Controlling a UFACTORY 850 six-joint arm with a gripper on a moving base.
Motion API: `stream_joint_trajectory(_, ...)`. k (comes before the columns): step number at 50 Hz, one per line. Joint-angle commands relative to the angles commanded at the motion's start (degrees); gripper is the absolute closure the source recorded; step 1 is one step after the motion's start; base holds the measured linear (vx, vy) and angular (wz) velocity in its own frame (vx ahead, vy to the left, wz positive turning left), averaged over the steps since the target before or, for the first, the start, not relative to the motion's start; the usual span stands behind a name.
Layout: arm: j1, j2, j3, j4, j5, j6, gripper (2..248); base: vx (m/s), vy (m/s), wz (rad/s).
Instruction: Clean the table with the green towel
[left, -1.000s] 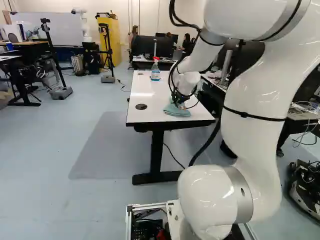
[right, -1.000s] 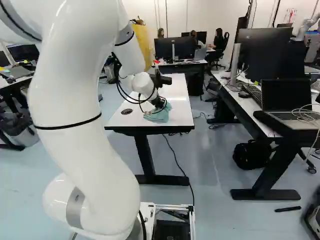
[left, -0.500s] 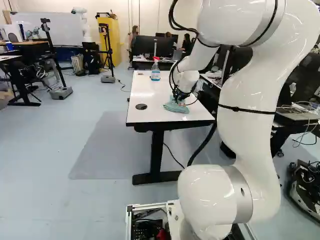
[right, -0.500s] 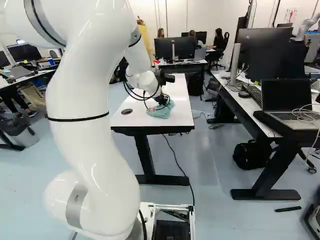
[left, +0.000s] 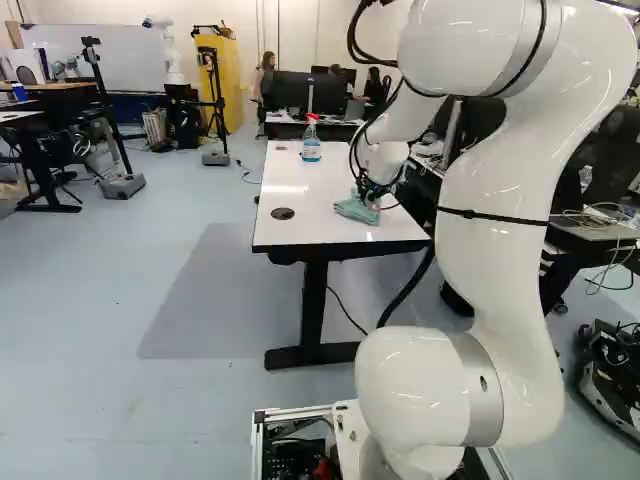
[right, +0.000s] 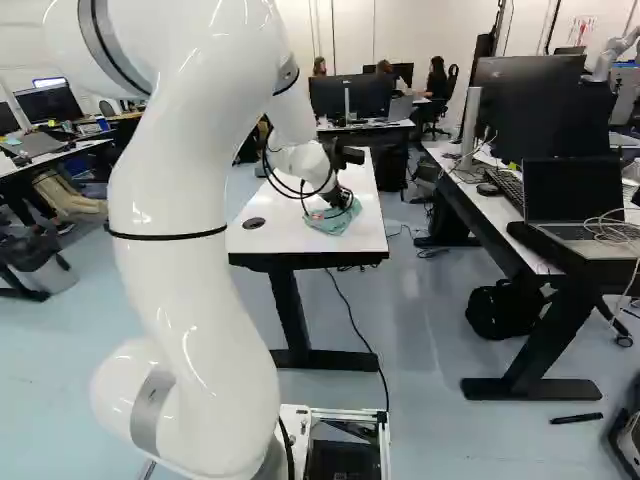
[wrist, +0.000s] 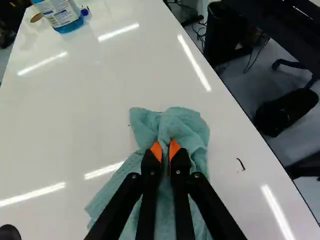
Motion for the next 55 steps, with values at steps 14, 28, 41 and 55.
stream_joint_trajectory(14,-2.26,-0.82,-1.04,0.0,0.0,0.0,212,0.0,0.0,0.0)
stream_joint_trajectory(28,-4.59,-1.14,-1.45,0.0,0.0,0.0,212,0.0,0.0,0.0)
stream_joint_trajectory(41,-6.39,0.5,0.64,0.0,0.0,0.0,212,0.0,0.0,0.0)
stream_joint_trajectory(55,-8.02,3.22,4.05,0.0,0.0,0.0,212,0.0,0.0,0.0)
